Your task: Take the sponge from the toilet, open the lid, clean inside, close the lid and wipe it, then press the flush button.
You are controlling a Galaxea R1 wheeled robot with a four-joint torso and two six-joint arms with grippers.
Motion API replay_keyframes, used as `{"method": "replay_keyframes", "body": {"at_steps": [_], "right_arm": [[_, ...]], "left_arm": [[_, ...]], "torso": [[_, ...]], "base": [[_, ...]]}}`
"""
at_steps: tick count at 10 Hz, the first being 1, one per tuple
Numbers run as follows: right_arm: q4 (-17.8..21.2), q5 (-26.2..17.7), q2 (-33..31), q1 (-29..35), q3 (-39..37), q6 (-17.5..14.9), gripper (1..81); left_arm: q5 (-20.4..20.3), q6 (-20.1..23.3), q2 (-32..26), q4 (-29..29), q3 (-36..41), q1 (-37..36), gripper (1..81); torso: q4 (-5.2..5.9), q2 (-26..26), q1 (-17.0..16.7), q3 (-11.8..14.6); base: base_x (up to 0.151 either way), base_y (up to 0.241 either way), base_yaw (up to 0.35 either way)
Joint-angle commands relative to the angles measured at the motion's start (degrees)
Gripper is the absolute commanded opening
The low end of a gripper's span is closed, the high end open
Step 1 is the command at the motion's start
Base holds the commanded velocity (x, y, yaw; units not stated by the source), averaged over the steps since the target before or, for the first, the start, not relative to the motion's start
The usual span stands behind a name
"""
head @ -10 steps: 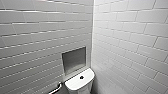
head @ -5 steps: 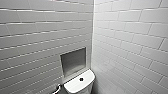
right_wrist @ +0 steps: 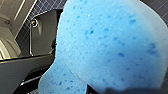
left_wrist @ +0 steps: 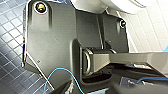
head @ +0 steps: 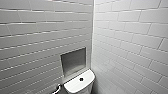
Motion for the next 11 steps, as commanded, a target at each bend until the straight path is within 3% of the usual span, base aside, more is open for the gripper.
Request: {"method": "replay_keyframes", "body": {"at_steps": [1, 4, 6, 8, 9, 11], "right_arm": [[0.67, -4.2, -8.33, 2.95, 11.68, 0.59, 1.0], [2.78, -3.84, -13.8, 4.01, 19.61, 0.59, 1.0], [3.22, -3.67, -13.01, 4.01, 18.22, 0.59, 1.0], [3.31, -3.75, -12.74, 4.19, 17.51, 0.58, 1.0], [3.31, -3.75, -12.74, 4.19, 17.51, 0.59, 1.0], [3.66, -3.75, -12.65, 4.19, 17.51, 0.5, 1.0]], "left_arm": [[-3.99, -0.37, -3.62, 0.48, -0.51, -5.53, 81.1], [-4.17, -3.09, -4.67, -0.31, -0.6, -7.65, 81.1], [-3.99, -9.16, -5.47, 0.39, -0.86, -5.72, 81.1], [-4.6, -10.39, -7.4, 0.57, -0.77, -4.93, 81.1], [-8.34, -11.09, -8.45, 0.31, -0.86, -4.41, 81.1], [-11.46, -11.18, -9.95, -5.32, -0.95, -2.81, 81.1]], "torso": [[0.0, 0.0, 0.0, 0.0], [0.0, 0.0, 0.0, 0.0], [0.0, 0.0, 0.0, 0.0], [0.0, 0.0, 0.0, 0.0], [0.0, 0.0, 0.0, 0.0], [0.0, 0.0, 0.0, 0.0]], "base": [[0.0, 0.0, 0.0], [0.0, 0.0, 0.0], [0.0, 0.0, 0.0], [0.0, 0.0, 0.0], [0.0, 0.0, 0.0], [0.0, 0.0, 0.0]]}}
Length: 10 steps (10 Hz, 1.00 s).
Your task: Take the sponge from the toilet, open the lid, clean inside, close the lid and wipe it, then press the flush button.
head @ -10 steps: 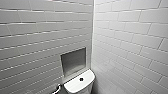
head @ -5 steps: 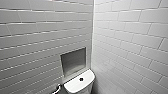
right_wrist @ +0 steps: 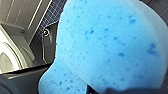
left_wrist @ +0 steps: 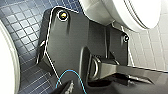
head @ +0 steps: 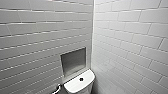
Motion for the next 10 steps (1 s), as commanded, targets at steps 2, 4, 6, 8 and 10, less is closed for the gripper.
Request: {"method": "replay_keyframes", "body": {"at_steps": [2, 4, 6, 8, 10], "right_arm": [[1.43, -4.67, -1.49, 2.9, 0.78, 0.11, 1.0], [1.87, -4.76, -1.58, 3.08, 1.04, 0.11, 1.0], [1.87, -4.84, -1.58, 3.08, 1.13, 0.11, 1.0], [1.87, -4.84, -1.66, 3.25, 1.13, 0.11, 1.0], [1.87, -5.02, -1.66, 3.26, 1.13, 0.11, 1.0]], "left_arm": [[-2.24, 1.15, -2.76, -4.42, -0.39, -1.1, 81.1], [-0.92, 8.2, -2.41, -5.73, -0.56, -0.48, 81.1], [6.77, 18.25, 0.05, -13.78, -0.47, 1.8, 81.1], [16.62, 29.96, 3.73, -25.03, -0.12, 2.6, 81.1], [23.86, 47.75, 6.73, -42.73, 0.94, 1.46, 81.1]], "torso": [[0.0, 0.0, 0.0, 0.0], [0.0, 0.0, 0.0, 0.0], [0.0, 0.0, 0.0, 0.0], [0.0, 0.0, 0.0, 0.0], [0.0, 0.0, 0.0, 0.0]], "base": [[0.0, 0.0, 0.0], [0.0, 0.0, 0.0], [0.0, 0.0, 0.0], [0.0, 0.0, 0.0], [0.0, 0.0, 0.0]]}}
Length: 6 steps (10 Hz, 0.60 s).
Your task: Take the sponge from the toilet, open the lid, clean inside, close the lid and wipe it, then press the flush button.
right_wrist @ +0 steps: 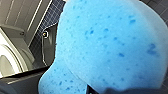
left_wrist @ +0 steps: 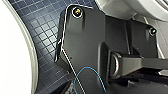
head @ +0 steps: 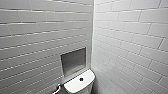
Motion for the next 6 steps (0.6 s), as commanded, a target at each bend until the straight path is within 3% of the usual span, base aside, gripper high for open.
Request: {"method": "replay_keyframes", "body": {"at_steps": [1, 3, 4, 6], "right_arm": [[0.8, -4.96, -1.64, 2.62, 1.13, 0.11, 1.0], [0.8, -4.96, -1.64, 2.62, 1.05, 0.11, 1.0], [0.8, -4.96, -1.64, 2.62, 0.96, 0.11, 1.0], [0.8, -4.96, -1.38, 2.62, 0.96, 0.11, 1.0]], "left_arm": [[11.03, 25.73, 0.31, -24.37, 5.24, -3.33, 81.1], [16.24, 41.15, -7.08, -37.28, 21.02, -6.31, 81.1], [17.15, 45.03, -12.83, -42.48, 31.58, -8.07, 81.1], [17.16, 45.5, -20.96, -43.22, 45.2, -12.01, 81.1]], "torso": [[0.0, 0.0, 0.0, 0.0], [0.0, 0.0, 0.0, 0.0], [0.0, 0.0, 0.0, 0.0], [0.0, 0.0, 0.0, 0.0]], "base": [[0.0, 0.0, 0.0], [0.0, 0.0, 0.0], [0.0, 0.0, 0.0], [0.0, 0.0, 0.0]]}}
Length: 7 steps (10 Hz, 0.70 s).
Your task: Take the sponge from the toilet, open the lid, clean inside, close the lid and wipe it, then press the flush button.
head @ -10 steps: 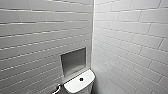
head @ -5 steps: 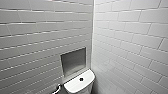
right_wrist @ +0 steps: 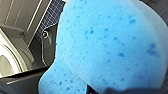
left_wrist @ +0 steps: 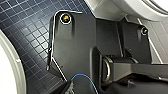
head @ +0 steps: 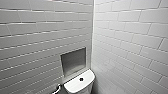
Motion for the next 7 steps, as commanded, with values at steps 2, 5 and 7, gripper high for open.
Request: {"method": "replay_keyframes", "body": {"at_steps": [2, 5, 7], "right_arm": [[0.71, -4.94, -1.09, 2.57, 1.13, 0.11, 1.0], [0.8, -4.85, -1.09, 2.57, 1.22, 0.11, 1.0], [0.8, -4.85, -1.09, 2.57, 1.31, 0.2, 1.0]], "left_arm": [[9.19, 14.61, -19.1, -16.96, 32.15, -11.42, 81.1], [9.1, 14.61, -22.54, -16.78, 36.64, -15.64, 81.1], [9.19, 14.7, -24.65, -15.9, 41.65, -19.68, 81.1]], "torso": [[0.0, 0.0, 0.0, 0.0], [0.0, 0.0, 0.0, 0.0], [0.0, 0.0, 0.0, 0.0]], "base": [[0.0, 0.0, 0.0], [0.0, 0.0, 0.0], [0.0, 0.0, 0.0]]}}
